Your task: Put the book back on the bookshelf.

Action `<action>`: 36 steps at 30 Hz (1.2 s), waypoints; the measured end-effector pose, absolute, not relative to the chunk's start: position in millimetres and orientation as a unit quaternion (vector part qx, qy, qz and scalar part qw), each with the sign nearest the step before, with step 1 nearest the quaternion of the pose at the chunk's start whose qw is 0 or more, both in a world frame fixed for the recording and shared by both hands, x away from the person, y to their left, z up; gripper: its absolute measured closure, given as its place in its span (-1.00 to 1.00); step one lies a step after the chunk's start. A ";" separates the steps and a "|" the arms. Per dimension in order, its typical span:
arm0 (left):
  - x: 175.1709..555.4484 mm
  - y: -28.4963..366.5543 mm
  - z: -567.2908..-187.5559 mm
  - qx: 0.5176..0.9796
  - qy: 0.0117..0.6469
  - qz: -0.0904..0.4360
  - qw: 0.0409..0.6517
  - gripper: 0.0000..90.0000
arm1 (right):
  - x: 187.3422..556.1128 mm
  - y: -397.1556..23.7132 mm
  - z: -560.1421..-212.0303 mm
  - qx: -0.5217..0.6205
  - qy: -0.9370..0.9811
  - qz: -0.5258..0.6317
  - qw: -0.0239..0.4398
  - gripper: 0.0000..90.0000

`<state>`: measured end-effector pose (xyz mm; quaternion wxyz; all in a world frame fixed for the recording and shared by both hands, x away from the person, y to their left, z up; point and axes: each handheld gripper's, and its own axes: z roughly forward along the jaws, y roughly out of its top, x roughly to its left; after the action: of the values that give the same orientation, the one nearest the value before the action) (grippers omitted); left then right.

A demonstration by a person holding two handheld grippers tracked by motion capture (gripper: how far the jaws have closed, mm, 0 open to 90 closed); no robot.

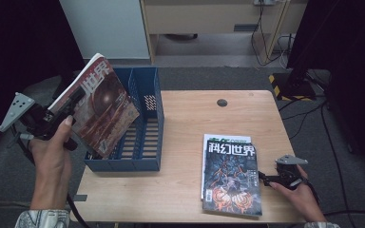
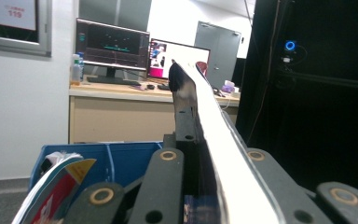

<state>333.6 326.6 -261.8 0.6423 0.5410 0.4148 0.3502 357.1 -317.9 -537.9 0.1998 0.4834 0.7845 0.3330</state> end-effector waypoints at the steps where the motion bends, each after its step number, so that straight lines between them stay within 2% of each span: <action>1: 334.3 327.3 -262.6 0.538 0.417 0.350 0.643 0.86 | 357.1 -317.9 -537.9 0.484 0.784 0.333 0.200 -0.83; 20: 334.1 326.3 -263.6 0.537 0.422 0.359 0.636 0.86 | 356.8 -317.7 -537.9 0.485 0.784 0.333 0.199 -0.83; 30: 346.6 315.9 -269.9 0.529 0.430 0.353 0.641 0.86 | 356.8 -317.7 -537.9 0.484 0.784 0.333 0.199 -0.83; 36: 352.4 309.2 -270.2 0.540 0.425 0.354 0.634 0.86 | 356.9 -317.7 -537.9 0.484 0.784 0.333 0.199 -0.83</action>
<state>352.4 309.2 -270.2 0.6337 0.5404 0.4252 0.3543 356.9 -317.7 -537.9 0.1991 0.4841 0.7843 0.3329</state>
